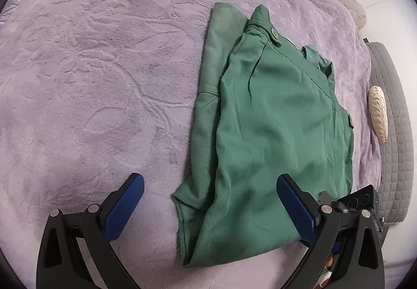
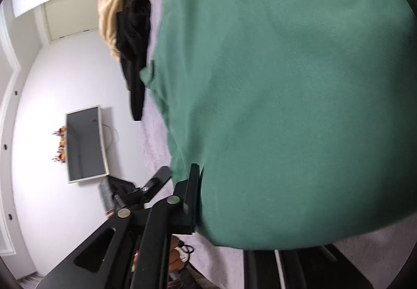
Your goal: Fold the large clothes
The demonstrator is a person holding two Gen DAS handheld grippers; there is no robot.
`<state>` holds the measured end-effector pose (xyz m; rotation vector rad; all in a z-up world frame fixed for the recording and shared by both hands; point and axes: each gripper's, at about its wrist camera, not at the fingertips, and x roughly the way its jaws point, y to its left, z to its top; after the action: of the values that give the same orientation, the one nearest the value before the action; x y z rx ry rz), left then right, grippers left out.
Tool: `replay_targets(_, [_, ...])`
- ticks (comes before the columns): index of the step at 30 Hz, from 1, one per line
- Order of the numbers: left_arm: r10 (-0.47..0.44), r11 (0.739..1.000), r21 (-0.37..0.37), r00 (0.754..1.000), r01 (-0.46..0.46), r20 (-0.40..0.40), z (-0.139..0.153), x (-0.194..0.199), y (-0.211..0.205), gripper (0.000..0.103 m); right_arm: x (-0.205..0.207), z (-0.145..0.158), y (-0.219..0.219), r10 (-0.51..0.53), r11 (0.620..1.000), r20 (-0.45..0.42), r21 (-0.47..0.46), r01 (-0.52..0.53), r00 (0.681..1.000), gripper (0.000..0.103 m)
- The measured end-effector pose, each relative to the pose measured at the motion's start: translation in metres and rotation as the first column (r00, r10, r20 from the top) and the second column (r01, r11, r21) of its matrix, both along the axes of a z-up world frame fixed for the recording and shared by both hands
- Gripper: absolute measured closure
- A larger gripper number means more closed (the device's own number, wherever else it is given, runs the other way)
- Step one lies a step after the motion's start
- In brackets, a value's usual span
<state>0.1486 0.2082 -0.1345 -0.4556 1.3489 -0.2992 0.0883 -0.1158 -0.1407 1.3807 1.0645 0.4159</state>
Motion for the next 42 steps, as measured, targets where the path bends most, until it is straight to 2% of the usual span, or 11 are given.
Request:
replay_targets(6, [-0.039,0.994,-0.106,0.999,0.035,-0.030,-0.006,0.026,-0.026,0.001,0.009,0.038,-0.009,0.080,0.997,0.134,-0.006,-0.080,0.988,0.093])
replay_targets(11, [-0.101,0.964,-0.250,0.994,0.088,-0.037,-0.006,0.054,-0.059,0.001,0.003,0.029,0.005,0.221,0.971,0.048,-0.108,-0.215,0.974,0.089])
replay_targets(15, [-0.157,0.983,-0.111,0.985,0.148,-0.074,-0.015,0.061,-0.083,0.029,-0.016,0.025,0.004,0.341,0.920,-0.046,-0.186,-0.344,0.939,0.088])
replay_targets(17, [-0.148,0.986,-0.095,0.986,0.140,-0.082,-0.017,0.062,-0.083,0.035,-0.022,0.036,-0.009,0.349,0.910,-0.038,-0.227,-0.348,0.936,0.083])
replay_targets(19, [-0.131,0.986,-0.116,0.987,0.119,-0.094,-0.017,0.063,-0.080,0.035,-0.023,0.050,-0.029,0.321,0.905,-0.021,-0.287,-0.313,0.947,0.051])
replay_targets(20, [-0.121,0.987,-0.119,0.988,0.109,-0.100,-0.018,0.064,-0.079,0.034,-0.023,0.059,-0.040,0.295,0.901,-0.008,-0.332,-0.281,0.955,0.048])
replay_targets(23, [-0.086,0.991,-0.108,0.990,0.074,-0.114,-0.021,0.065,-0.081,0.034,-0.013,0.084,-0.070,0.216,0.857,0.043,-0.488,-0.168,0.975,0.057])
replay_targets(25, [-0.081,0.995,-0.074,0.992,0.073,-0.098,-0.019,0.064,-0.085,0.037,-0.001,0.084,-0.082,0.181,0.811,0.019,-0.568,-0.138,0.983,0.091])
replay_targets(29, [-0.064,0.997,-0.034,0.996,0.062,-0.056,-0.013,0.060,-0.086,0.073,0.012,0.045,-0.085,0.199,0.755,-0.054,-0.628,-0.188,0.979,0.092])
replay_targets(36, [-0.017,0.988,-0.156,1.000,0.021,0.026,0.027,0.056,-0.092,0.087,0.007,0.002,-0.095,0.139,0.841,-0.048,-0.521,-0.143,0.989,0.092])
replay_targets(42, [-0.122,0.967,-0.200,0.978,0.156,0.170,0.093,0.067,-0.166,0.087,0.002,0.000,-0.116,0.105,0.918,-0.005,-0.385,-0.099,0.994,0.092])
